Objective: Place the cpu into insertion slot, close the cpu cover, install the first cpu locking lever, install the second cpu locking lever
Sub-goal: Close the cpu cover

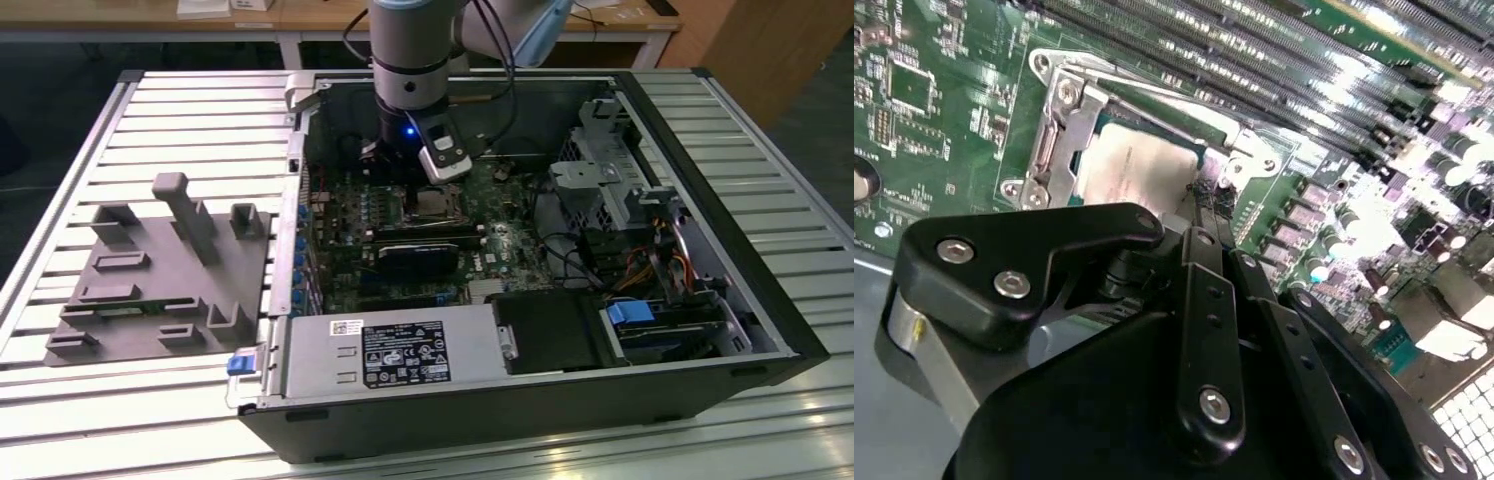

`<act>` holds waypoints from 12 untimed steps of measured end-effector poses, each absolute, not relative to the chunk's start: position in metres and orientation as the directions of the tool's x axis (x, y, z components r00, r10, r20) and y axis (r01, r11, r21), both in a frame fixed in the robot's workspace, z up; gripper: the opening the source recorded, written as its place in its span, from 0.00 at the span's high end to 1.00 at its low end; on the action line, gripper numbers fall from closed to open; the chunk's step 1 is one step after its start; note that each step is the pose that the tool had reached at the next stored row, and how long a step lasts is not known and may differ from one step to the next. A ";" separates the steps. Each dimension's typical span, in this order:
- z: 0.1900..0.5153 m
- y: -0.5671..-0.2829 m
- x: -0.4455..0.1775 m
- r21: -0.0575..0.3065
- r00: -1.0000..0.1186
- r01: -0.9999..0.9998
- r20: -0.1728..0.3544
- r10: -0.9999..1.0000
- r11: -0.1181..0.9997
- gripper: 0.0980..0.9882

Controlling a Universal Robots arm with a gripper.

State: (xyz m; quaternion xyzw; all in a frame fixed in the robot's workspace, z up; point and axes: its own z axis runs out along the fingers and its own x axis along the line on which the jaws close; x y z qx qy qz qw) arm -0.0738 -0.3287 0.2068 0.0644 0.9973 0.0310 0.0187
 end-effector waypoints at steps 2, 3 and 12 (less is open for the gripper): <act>0.206 -0.329 -0.074 0.080 -0.991 0.127 -0.031 0.130 0.989 1.00; 0.206 -0.329 -0.074 0.086 -0.991 0.127 -0.030 0.130 0.988 1.00; 0.201 -0.331 -0.077 0.103 -0.991 0.125 -0.028 0.129 0.987 1.00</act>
